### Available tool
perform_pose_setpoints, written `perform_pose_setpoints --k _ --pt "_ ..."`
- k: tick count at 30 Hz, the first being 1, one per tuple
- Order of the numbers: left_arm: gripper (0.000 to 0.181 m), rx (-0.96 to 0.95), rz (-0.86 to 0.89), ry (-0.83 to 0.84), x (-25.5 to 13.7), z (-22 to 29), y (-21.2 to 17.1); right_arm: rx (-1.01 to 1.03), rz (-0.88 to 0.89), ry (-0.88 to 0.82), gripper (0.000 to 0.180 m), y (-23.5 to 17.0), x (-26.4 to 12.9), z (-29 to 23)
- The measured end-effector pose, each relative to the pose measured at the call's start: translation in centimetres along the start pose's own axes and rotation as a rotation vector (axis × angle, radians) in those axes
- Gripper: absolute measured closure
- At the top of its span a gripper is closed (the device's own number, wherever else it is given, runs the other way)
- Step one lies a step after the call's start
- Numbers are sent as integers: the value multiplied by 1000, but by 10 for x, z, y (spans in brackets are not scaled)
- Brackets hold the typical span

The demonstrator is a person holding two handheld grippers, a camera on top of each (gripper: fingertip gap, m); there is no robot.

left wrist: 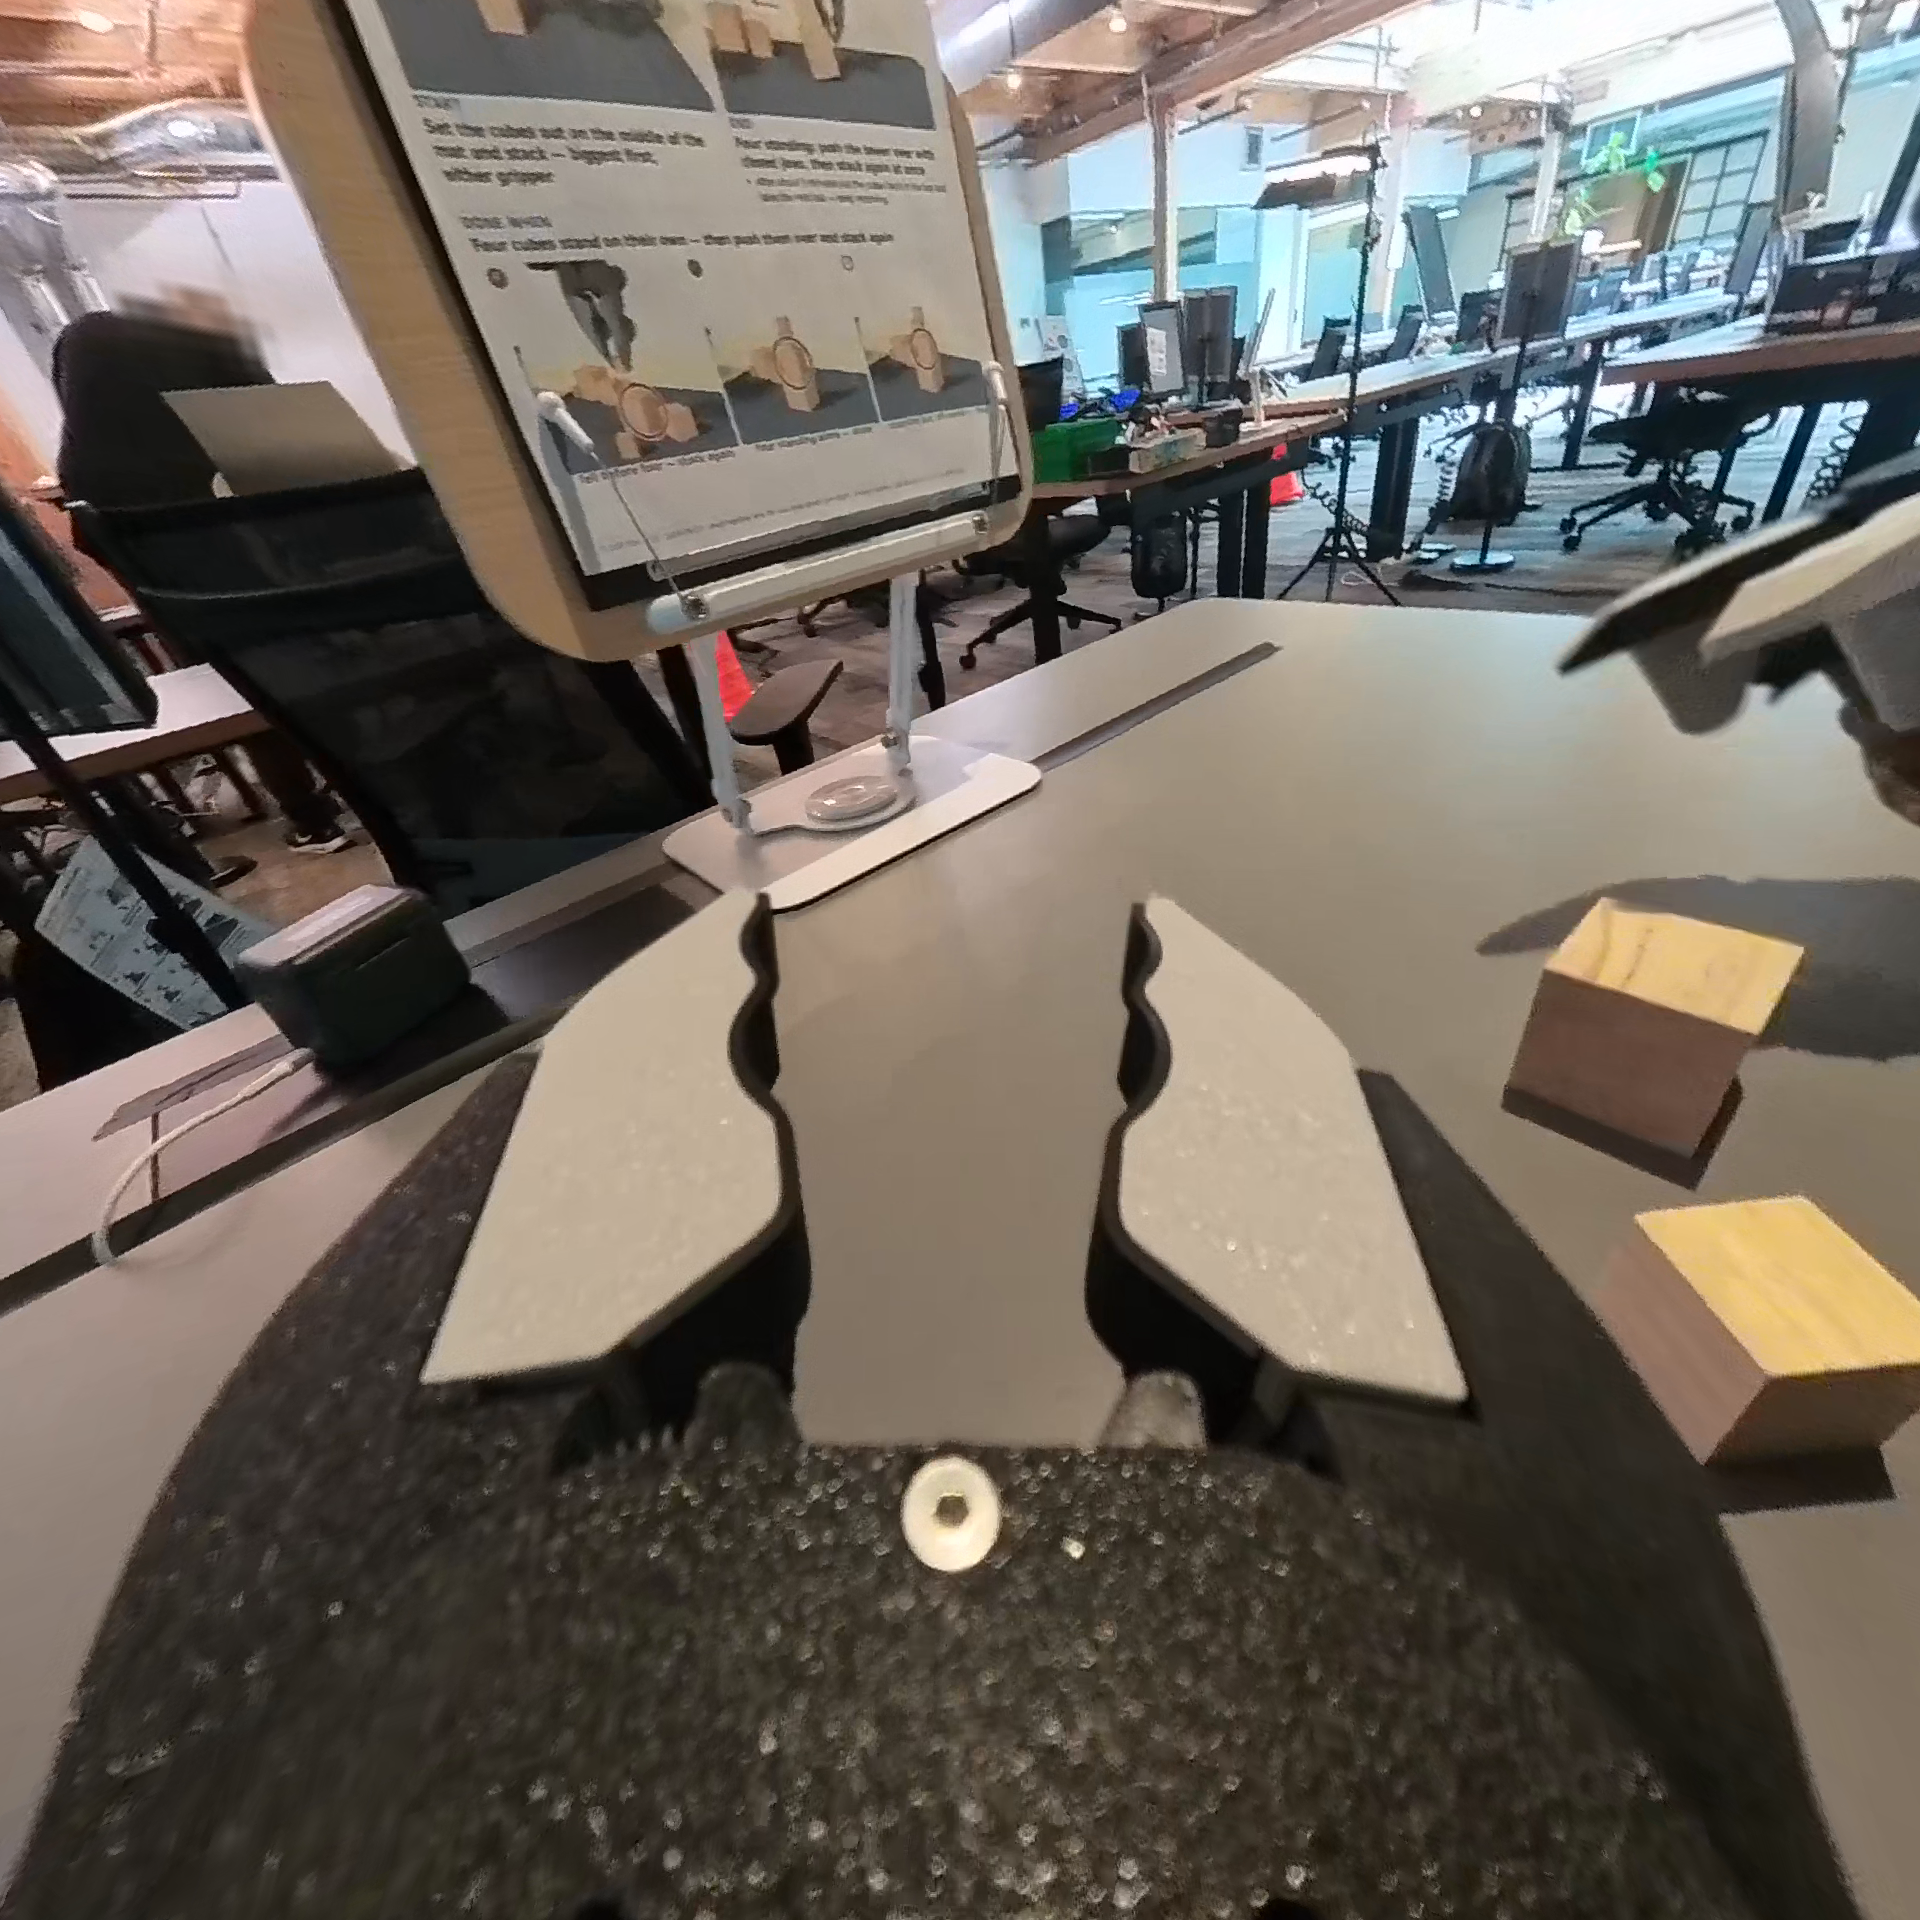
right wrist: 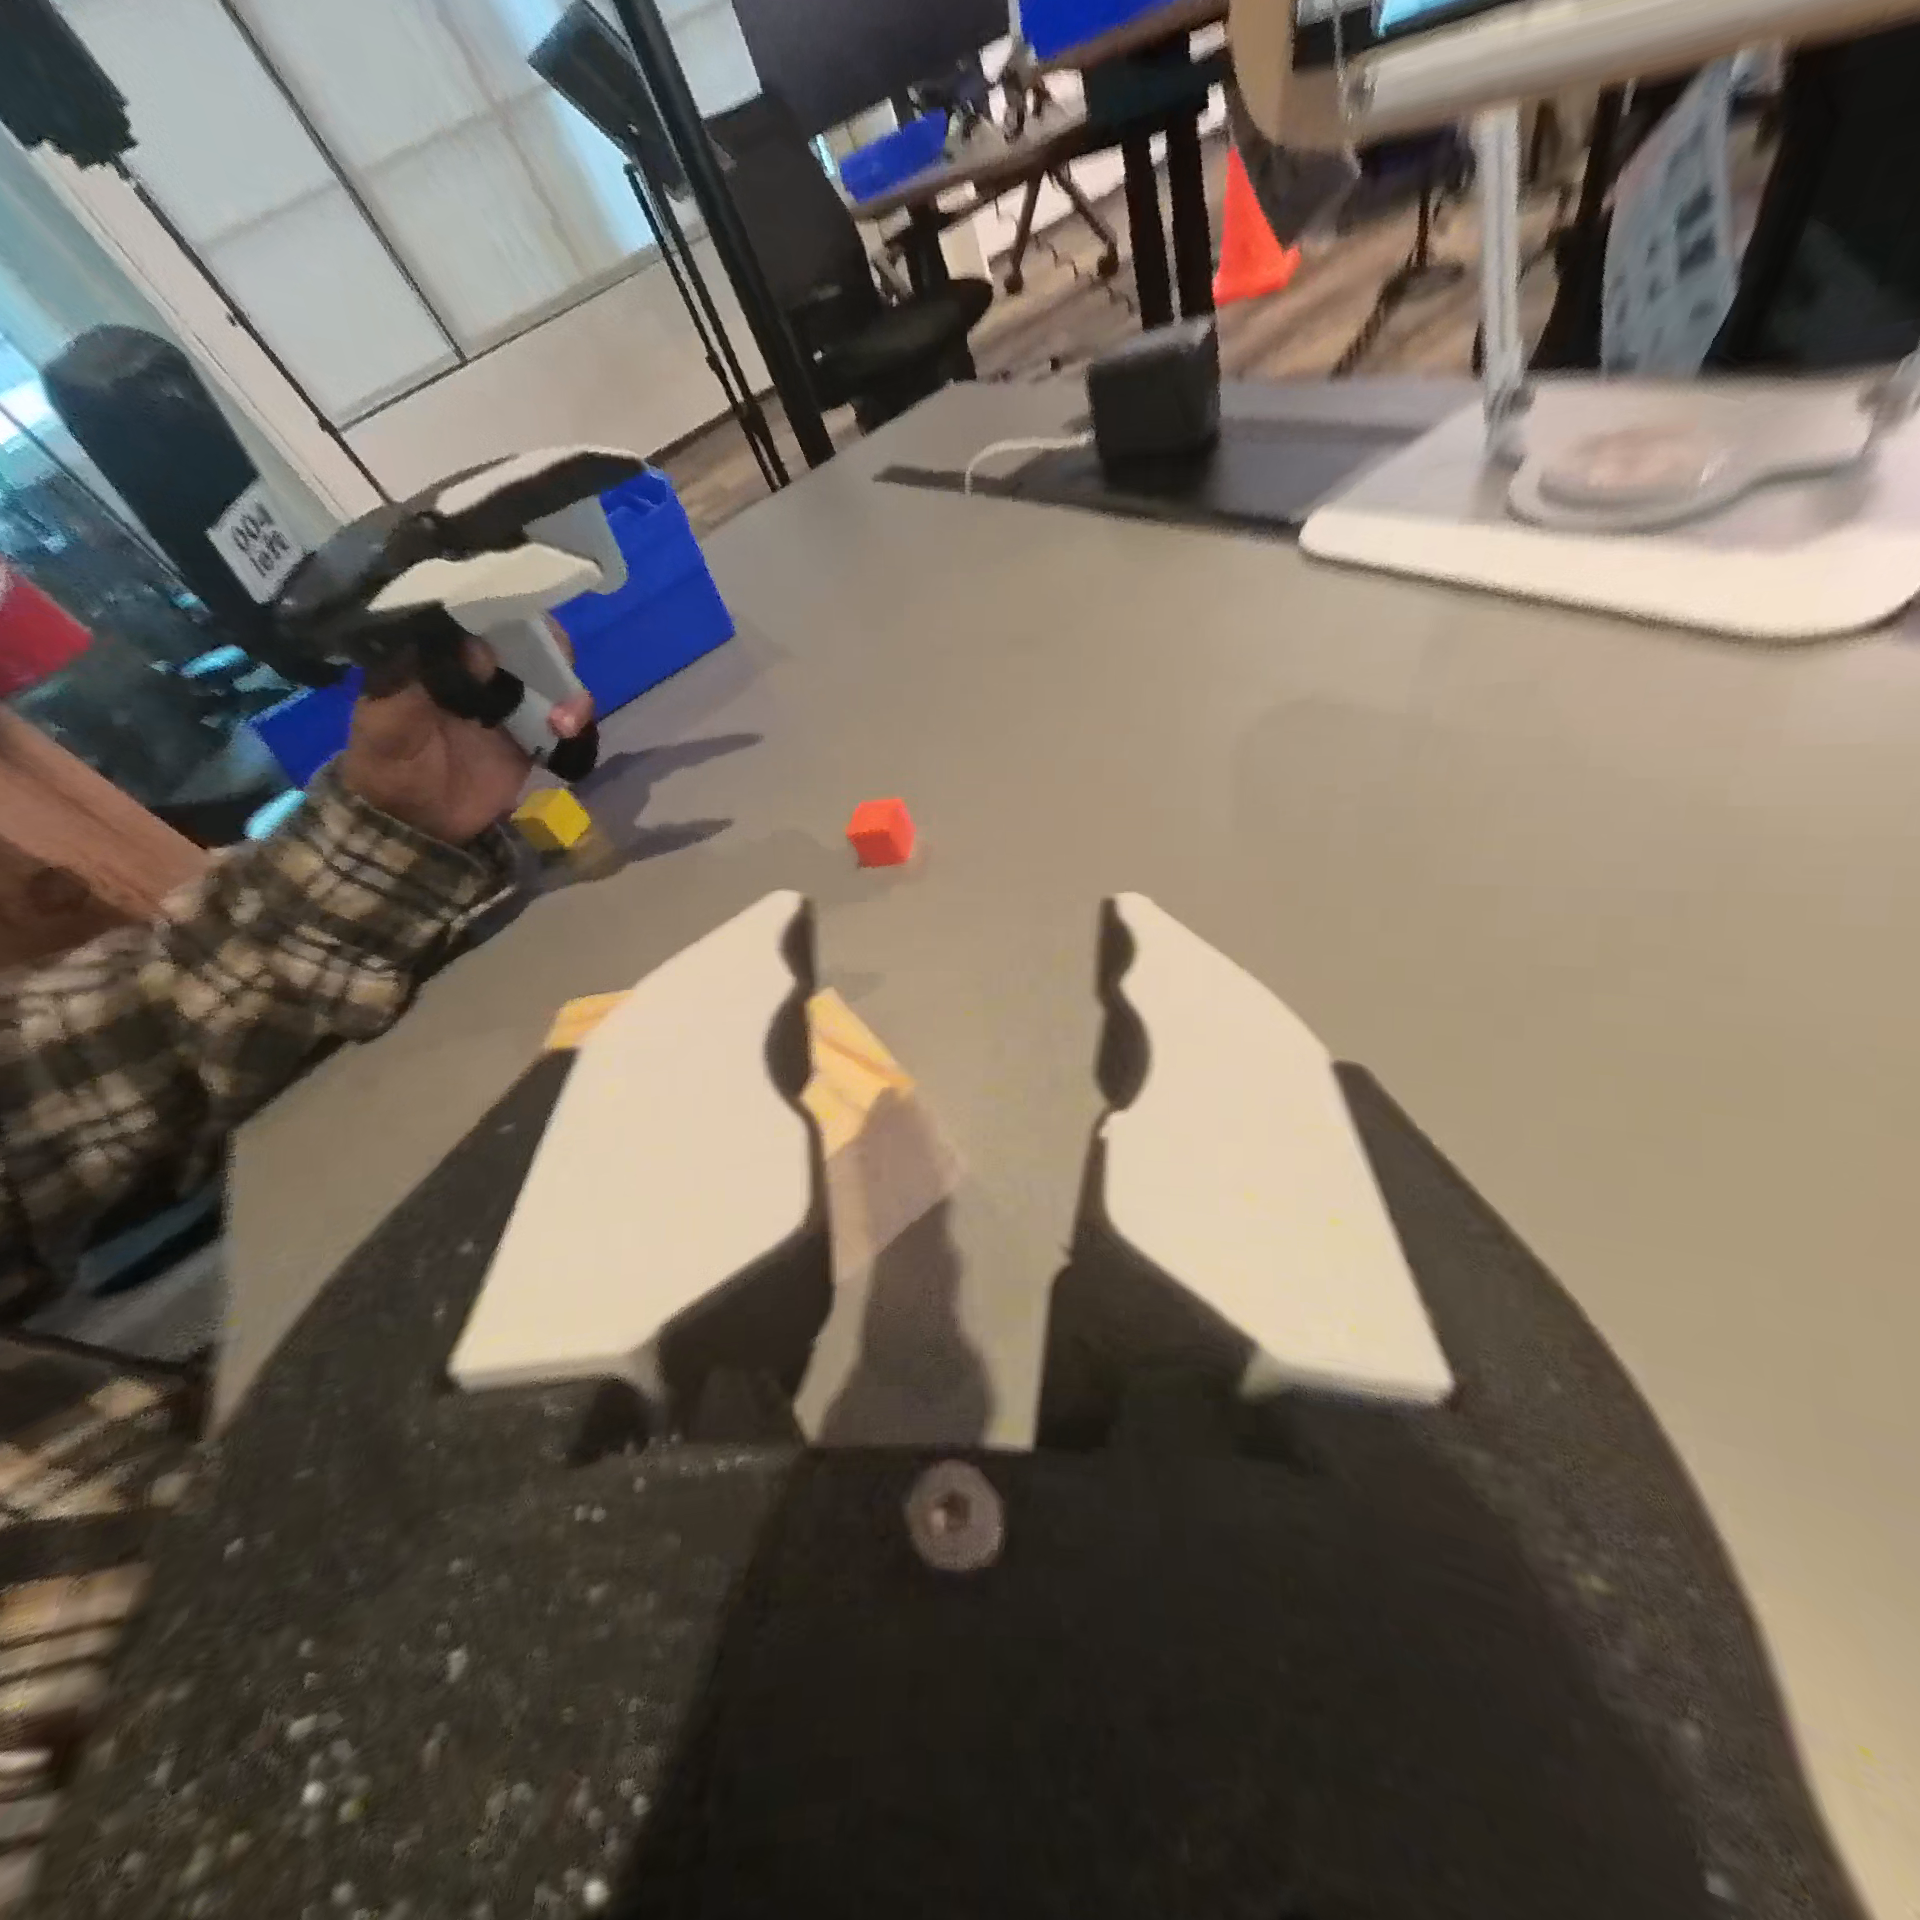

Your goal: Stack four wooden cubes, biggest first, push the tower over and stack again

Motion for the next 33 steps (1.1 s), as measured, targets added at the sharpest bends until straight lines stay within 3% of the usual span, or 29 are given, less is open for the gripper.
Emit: perform_pose_setpoints --k 1,3,5,9,15,23,33 --pt "117 14 -7 -12 1 3 0 -67 15 -13 112 1 0 3" --pt "117 43 -23 -38 4 10 -2 -227 25 -35 88 2 0 10" --pt "117 65 -36 -82 6 20 -3 -354 38 -44 81 2 0 16" --pt "116 100 -61 -196 12 43 -4 -431 39 12 46 -2 5 25" --pt "110 195 -203 -365 20 81 -7 -447 52 84 41 -23 4 30" --pt "107 405 -424 -556 12 129 -14 -478 90 131 43 -15 -7 17" --pt "114 744 -768 -1022 -8 153 -8 -489 61 191 44 -20 -5 5"
Point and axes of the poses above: each gripper's, where its closed fingertips meet, x out along the fingers, y out of its top, z = x × y across the jaws, the point moved 5 cm from there along -x, back along the fingers, and after that the axes turned 4 degrees about y, right-handed, at the moved point
